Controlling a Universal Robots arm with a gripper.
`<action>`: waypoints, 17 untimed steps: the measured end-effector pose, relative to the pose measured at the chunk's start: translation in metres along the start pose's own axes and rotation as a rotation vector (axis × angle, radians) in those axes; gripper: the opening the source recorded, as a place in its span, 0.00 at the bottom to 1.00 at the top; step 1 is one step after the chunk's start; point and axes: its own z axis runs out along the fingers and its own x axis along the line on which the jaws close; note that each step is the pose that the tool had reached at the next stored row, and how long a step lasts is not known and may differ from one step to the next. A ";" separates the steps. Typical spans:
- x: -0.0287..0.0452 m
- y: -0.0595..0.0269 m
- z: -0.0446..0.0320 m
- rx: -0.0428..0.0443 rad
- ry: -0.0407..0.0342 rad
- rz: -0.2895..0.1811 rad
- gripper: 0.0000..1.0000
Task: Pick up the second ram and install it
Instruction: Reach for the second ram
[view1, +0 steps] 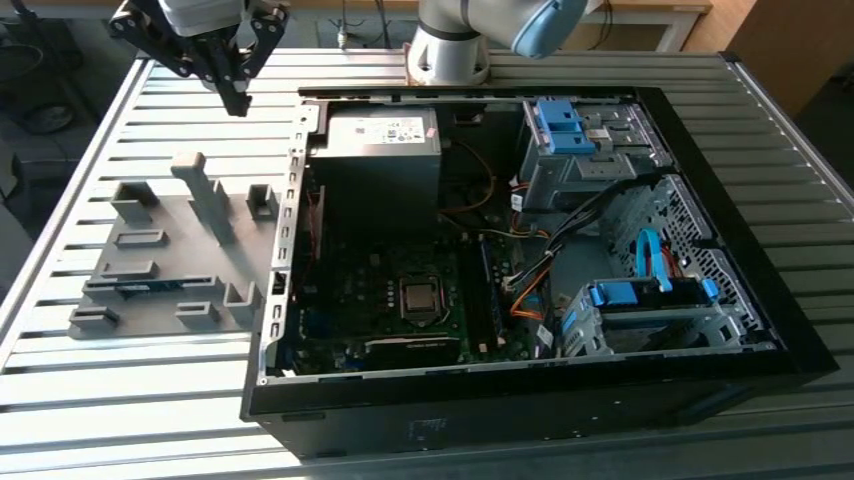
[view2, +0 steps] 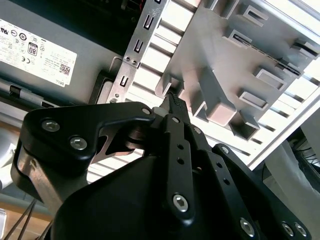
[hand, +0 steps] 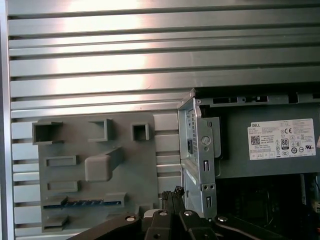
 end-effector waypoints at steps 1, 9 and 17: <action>0.0005 0.0000 0.0000 0.0000 0.0000 0.000 0.11; 0.0045 -0.0004 0.0001 0.0001 0.0001 0.000 0.11; 0.0086 -0.0007 0.0003 0.0001 0.0000 0.000 0.11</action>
